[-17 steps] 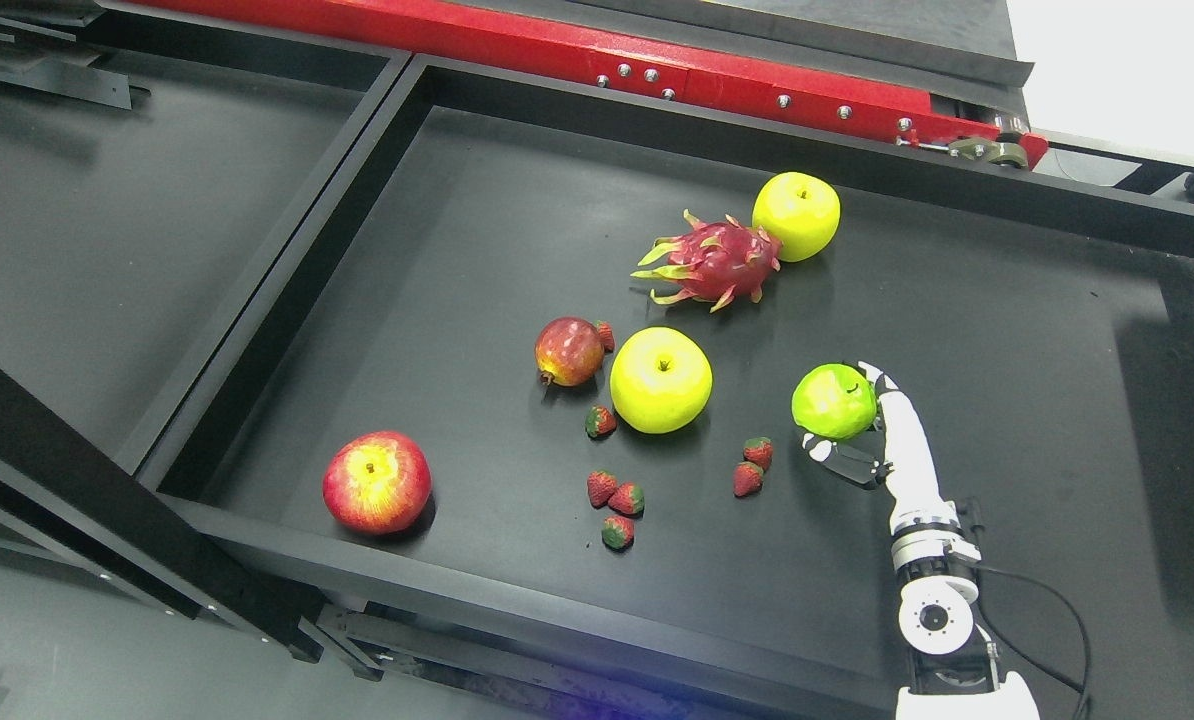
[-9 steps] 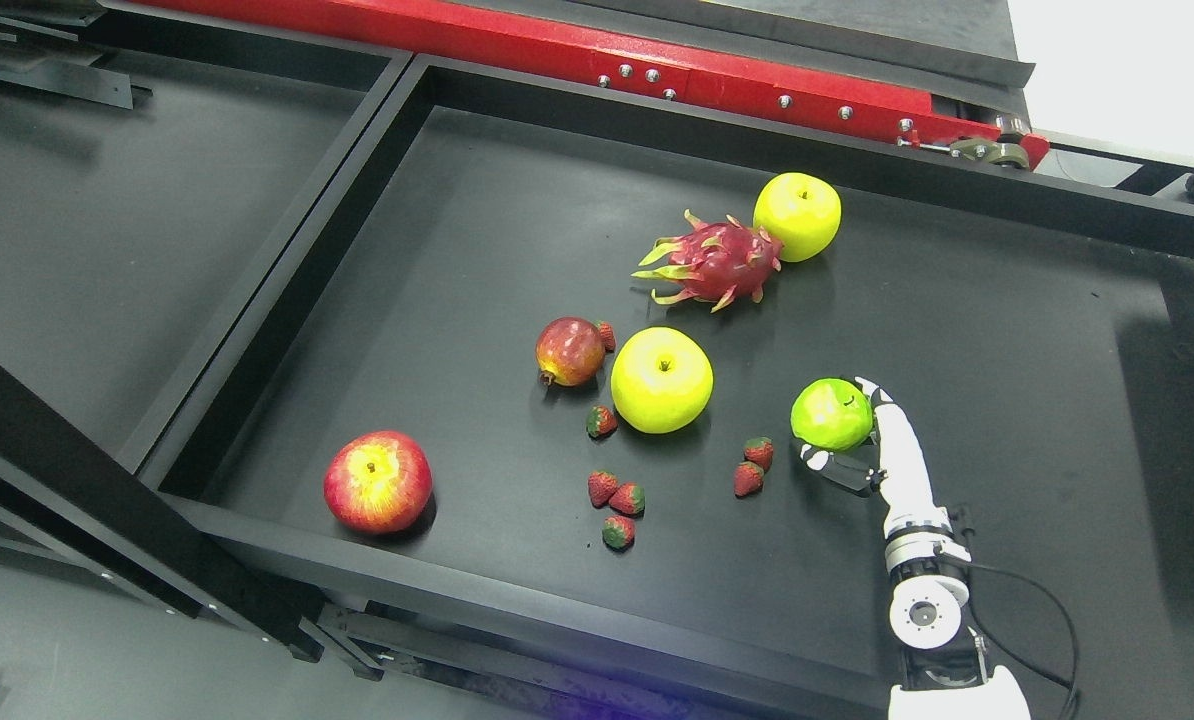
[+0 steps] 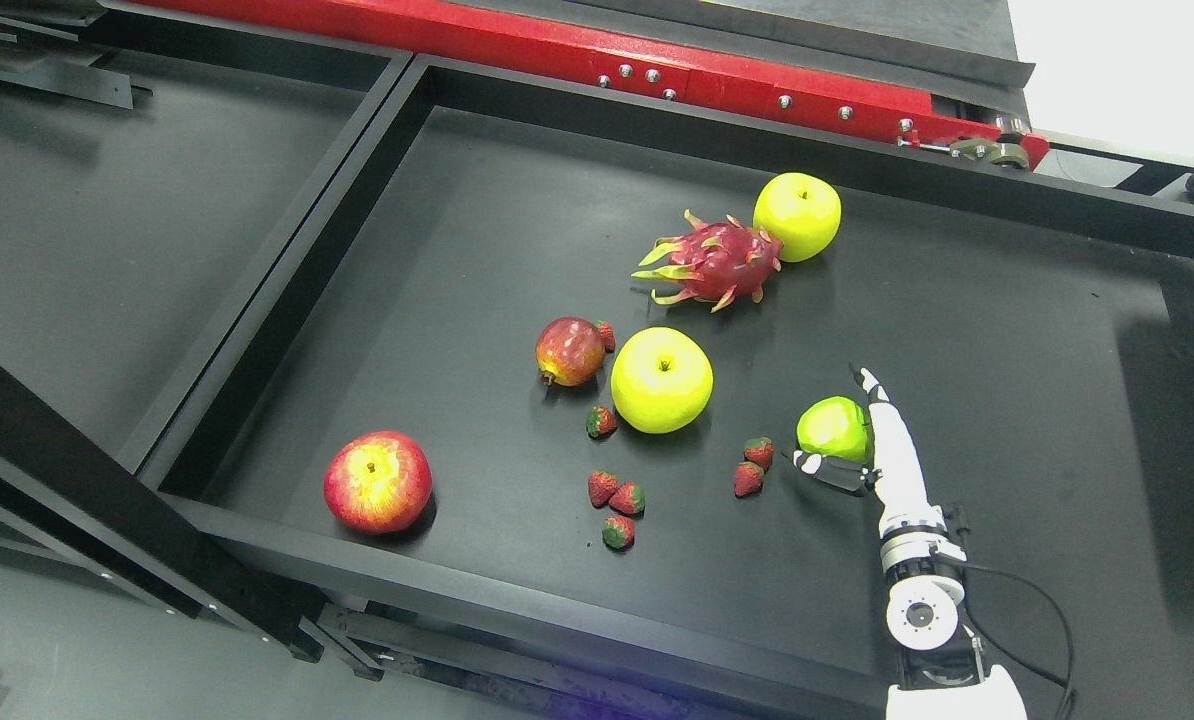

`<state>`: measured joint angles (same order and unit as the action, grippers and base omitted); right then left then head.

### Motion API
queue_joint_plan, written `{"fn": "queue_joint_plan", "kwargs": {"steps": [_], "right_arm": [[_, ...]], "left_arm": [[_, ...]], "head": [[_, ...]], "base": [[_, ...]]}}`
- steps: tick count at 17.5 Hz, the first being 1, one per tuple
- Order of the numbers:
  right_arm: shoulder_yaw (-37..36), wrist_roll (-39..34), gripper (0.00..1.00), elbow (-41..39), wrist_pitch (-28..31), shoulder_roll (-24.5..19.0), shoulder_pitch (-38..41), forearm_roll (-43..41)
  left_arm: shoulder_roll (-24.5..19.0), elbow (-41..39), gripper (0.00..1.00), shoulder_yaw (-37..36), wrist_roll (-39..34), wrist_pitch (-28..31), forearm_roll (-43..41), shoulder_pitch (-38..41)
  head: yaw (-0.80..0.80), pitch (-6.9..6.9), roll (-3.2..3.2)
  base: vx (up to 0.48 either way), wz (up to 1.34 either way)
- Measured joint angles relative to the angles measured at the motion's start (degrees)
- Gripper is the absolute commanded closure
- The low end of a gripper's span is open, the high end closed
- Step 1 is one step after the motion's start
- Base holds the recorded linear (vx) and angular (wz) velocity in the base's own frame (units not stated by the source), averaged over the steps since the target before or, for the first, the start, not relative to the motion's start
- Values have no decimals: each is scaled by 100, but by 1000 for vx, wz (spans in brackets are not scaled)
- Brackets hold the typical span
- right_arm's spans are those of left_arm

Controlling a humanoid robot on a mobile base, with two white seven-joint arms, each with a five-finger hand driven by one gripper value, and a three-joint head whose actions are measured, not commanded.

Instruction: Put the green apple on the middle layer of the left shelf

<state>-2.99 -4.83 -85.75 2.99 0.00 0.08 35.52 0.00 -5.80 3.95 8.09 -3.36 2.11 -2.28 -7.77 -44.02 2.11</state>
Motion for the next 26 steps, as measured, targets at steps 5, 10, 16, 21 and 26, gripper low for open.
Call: {"fn": "queue_joint_plan", "kwargs": {"steps": [5,10,16,21,26], "right_arm": [[10,22,0,-406,-909,0,358,-181],[10,156,0,-789,-1990,0,982,-514],[39,975,0,-997,-1422,0,1639,-1299],[215,1133,0,-1041,-1201,0,1797,-2289],[371,1165,0,-1070,-1431,0,1611,-2698]], "left_arm": [[0,0,0,0,0,7,0,0],[0,0,0,0,0,8,0,0],[0,0,0,1,0,24,0,0],[0,0,0,1,0,17,0,0],[0,0,0,1,0,11,0,0]], "head": [[0,0,0],[0,0,0],[0,0,0],[0,0,0],[0,0,0]], "base": [[0,0],[0,0],[0,0],[0,0],[0,0]]}}
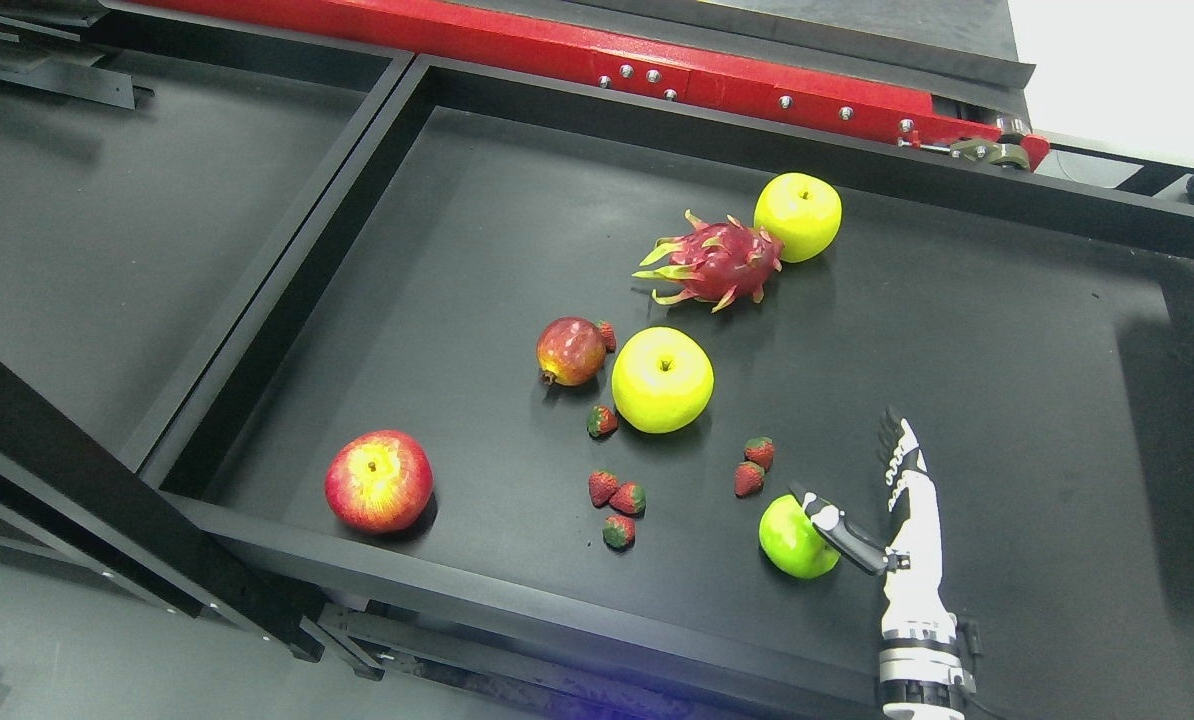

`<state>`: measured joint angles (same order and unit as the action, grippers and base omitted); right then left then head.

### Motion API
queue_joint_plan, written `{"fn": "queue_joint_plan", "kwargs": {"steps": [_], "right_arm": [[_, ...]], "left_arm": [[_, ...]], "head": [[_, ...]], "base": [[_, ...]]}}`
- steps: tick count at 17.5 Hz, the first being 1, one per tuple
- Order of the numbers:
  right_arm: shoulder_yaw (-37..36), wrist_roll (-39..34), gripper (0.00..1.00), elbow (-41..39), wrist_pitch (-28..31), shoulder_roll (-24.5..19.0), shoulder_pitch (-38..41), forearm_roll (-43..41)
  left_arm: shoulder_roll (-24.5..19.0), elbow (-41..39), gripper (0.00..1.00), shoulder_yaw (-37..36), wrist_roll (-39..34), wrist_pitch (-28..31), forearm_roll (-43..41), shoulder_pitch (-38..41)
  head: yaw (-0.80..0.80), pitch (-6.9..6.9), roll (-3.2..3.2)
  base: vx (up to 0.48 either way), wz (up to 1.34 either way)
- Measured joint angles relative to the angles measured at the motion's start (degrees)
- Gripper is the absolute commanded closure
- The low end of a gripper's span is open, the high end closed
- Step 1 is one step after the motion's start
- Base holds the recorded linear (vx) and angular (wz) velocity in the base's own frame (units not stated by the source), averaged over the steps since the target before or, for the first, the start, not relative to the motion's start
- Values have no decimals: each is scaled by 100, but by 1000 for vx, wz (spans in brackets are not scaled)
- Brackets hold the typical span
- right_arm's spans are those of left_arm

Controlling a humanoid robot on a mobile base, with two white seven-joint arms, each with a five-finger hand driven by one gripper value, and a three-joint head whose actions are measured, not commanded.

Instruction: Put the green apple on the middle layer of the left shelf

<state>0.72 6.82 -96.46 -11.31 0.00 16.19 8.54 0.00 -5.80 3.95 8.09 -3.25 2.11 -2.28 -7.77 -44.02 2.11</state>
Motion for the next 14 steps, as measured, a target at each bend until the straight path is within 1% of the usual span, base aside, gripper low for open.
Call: {"fn": "queue_joint_plan", "kwargs": {"steps": [4,9,14], "right_arm": [[79,17,0,-14,-27,0,-110,-145],[123,21,0,43,93,0,-365,-216],[142,21,0,85,131,0,-444,-241]], "left_arm": [[0,0,0,0,0,-1,0,0],[0,0,0,0,0,-3,0,0],[0,0,0,0,0,-5,0,0]], "head": [[0,0,0],[0,0,0],[0,0,0]], "base": [[0,0],[0,0],[0,0]]}}
